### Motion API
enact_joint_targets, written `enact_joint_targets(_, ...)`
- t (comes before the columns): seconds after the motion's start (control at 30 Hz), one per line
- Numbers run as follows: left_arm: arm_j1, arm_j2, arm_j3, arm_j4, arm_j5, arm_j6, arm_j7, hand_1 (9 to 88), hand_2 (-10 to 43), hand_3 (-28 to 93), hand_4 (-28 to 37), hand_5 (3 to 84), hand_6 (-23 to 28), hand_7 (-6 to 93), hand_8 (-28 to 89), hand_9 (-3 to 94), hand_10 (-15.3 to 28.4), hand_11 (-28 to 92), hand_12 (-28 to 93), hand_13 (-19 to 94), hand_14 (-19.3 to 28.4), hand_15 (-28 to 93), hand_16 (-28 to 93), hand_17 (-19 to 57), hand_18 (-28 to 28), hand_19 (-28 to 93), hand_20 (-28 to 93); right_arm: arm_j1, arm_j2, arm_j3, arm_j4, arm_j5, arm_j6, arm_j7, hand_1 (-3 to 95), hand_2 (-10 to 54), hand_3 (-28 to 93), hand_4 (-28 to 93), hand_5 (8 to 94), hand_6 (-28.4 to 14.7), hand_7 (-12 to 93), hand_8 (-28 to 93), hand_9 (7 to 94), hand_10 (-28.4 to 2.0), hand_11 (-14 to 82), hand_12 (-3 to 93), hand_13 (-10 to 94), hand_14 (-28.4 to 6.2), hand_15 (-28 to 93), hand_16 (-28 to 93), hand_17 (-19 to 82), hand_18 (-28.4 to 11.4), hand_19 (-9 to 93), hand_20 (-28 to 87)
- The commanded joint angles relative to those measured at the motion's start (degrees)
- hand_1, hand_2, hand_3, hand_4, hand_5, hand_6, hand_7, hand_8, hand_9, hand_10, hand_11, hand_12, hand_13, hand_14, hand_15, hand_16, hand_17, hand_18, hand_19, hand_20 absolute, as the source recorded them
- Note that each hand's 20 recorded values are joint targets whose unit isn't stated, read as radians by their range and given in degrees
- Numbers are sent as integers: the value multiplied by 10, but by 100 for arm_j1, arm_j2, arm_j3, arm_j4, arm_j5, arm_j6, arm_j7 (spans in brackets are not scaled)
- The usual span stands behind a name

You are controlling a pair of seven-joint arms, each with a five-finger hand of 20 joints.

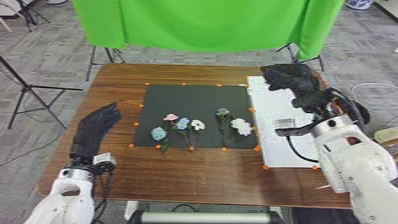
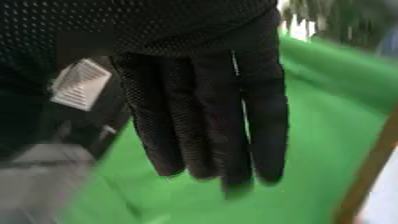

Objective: Arrange flowers

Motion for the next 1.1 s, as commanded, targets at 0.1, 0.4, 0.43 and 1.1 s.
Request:
enact_joint_targets(0.1,164,-122,35,-285,9,248,536,223,-46,715,-282,479,4,151,-75,441,123,162,115,329,147,121,-5,70,91,54,144,-562,-521,400,469,4085,-974,-2082,-23,-4,755,-199,257,22,55,-76,250,-113,-8,69,145,-88,-24,69,33,-106,19,197)
enact_joint_targets(0.4,17,-24,-109,-386,-145,252,719,219,-48,720,-283,469,5,133,-76,437,123,155,107,315,128,88,-12,79,73,29,147,-640,-383,594,374,4078,-585,-2411,-26,-23,731,-227,282,1,47,-79,260,-101,-4,70,138,-80,-52,87,24,-97,20,179)
enact_joint_targets(0.43,-23,-31,-103,-395,-132,255,747,220,-48,720,-283,469,5,133,-76,437,123,155,106,315,128,88,-11,78,74,28,147,-591,-319,625,378,4057,-626,-2460,-26,-24,728,-233,288,-10,42,-80,262,-100,-4,69,139,-79,-52,89,26,-96,19,179)
enact_joint_targets(1.1,-101,-193,-125,-382,-174,72,567,230,-46,719,-277,469,6,142,-74,431,123,158,114,320,154,122,12,46,118,62,151,-689,-309,782,401,4010,-1117,-2282,-15,-18,778,-194,390,-5,67,-79,337,-128,26,79,194,-108,-8,119,94,-96,7,200)
